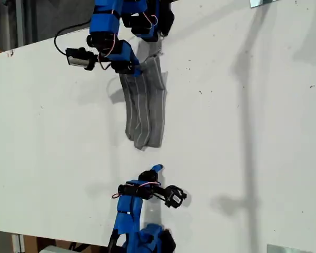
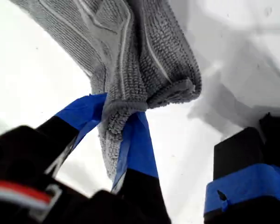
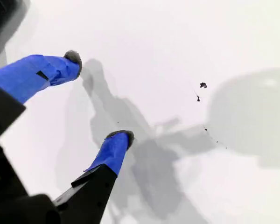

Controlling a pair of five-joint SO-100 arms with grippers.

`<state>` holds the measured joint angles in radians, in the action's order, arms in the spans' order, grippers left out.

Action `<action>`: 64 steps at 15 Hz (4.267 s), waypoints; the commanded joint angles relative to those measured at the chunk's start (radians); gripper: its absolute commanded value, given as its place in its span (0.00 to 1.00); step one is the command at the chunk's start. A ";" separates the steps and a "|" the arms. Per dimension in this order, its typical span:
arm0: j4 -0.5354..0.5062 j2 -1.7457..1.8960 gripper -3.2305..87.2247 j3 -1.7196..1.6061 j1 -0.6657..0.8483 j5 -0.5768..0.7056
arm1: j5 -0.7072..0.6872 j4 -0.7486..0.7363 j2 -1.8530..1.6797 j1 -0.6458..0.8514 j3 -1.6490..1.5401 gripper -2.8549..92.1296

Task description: Grasp corners of a square towel and fold twice.

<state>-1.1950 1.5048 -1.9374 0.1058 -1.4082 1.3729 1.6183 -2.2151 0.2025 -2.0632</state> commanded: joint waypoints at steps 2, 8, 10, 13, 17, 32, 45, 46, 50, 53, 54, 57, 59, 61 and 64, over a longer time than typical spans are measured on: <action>0.038 -0.061 0.35 0.026 0.060 0.037 | -0.176 -0.071 0.183 0.035 0.255 0.03; 0.029 -0.084 0.35 0.035 0.092 0.029 | -0.425 -0.107 0.719 0.049 0.876 0.03; 0.029 -0.094 0.35 0.043 0.095 0.034 | -0.492 -0.172 0.782 0.052 0.962 0.03; 0.026 -0.098 0.35 0.046 0.097 0.035 | -0.581 -0.290 0.779 0.038 0.968 0.03; 0.026 -0.103 0.35 0.052 0.098 0.046 | -0.687 -0.301 0.954 -0.051 1.089 0.03; 0.009 -0.129 0.35 0.083 0.094 0.058 | 0.002 0.164 -0.103 0.299 0.150 0.03; 0.014 0.784 0.35 -0.469 0.063 -0.140 | 0.052 0.186 -0.273 0.284 0.005 0.03; -0.008 1.028 0.35 -0.600 0.052 -0.173 | 0.052 0.184 -0.288 0.284 -0.005 0.03; -0.098 1.519 0.35 -0.856 0.015 -0.245 | 0.063 0.170 -0.331 0.273 -0.048 0.03; -0.256 1.956 0.34 -1.012 0.025 -0.236 | 0.049 0.160 -0.318 0.222 -0.031 0.03; -0.249 1.957 0.33 -1.020 0.031 -0.224 | -0.006 0.118 -0.281 0.198 0.005 0.03; -0.158 1.959 0.33 -1.146 0.092 -0.192 | -0.132 0.066 0.017 0.138 0.210 0.03; -0.137 1.948 0.33 -1.166 0.104 -0.189 | -0.212 0.048 0.219 0.147 0.365 0.03; -0.137 1.947 0.32 -1.166 0.114 -0.193 | -0.295 0.040 0.453 0.155 0.574 0.03; -0.135 1.944 0.32 -1.167 0.117 -0.190 | -0.383 0.020 0.753 0.186 0.868 0.03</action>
<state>-1.3484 3.4545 -3.1002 0.2132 -1.5984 1.0216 1.6506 -1.5294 0.3682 -1.3484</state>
